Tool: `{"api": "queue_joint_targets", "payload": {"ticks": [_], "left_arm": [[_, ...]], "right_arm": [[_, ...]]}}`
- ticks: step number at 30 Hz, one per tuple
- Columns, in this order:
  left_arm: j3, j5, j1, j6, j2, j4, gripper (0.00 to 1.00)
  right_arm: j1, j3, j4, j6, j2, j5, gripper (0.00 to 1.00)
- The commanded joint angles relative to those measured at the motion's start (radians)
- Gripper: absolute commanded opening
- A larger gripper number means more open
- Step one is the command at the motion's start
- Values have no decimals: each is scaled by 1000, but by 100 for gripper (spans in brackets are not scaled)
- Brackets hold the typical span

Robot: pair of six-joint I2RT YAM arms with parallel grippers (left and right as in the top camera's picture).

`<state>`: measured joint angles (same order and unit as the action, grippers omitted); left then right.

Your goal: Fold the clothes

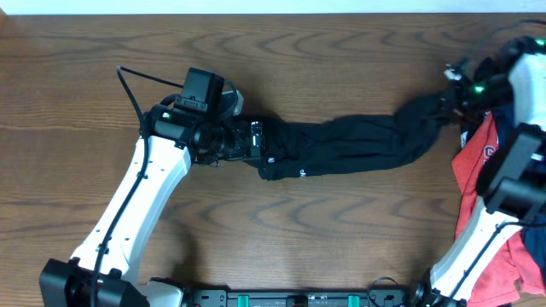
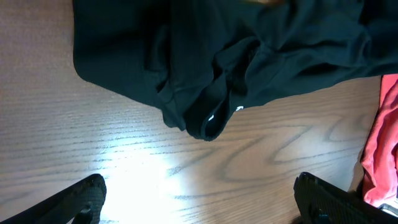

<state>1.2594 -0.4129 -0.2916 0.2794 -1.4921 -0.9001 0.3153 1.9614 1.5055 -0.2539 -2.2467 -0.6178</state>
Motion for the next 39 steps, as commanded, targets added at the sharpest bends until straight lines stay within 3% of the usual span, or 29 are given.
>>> {"api": "queue_joint_targets", "payload": {"ticks": [1, 10, 27, 39], "left_arm": [[11, 3, -2, -24, -7, 8, 98], [11, 116, 2, -38, -7, 35, 98], [11, 114, 86, -38, -7, 72, 98], [11, 114, 86, -39, -6, 71, 98]], "right_arm": [[-76, 62, 13, 8, 51, -14, 1], [-234, 151, 50, 136, 100, 94, 1], [-479, 150, 37, 317, 100, 213, 1], [-480, 3, -53, 422, 99, 331, 1]]}}
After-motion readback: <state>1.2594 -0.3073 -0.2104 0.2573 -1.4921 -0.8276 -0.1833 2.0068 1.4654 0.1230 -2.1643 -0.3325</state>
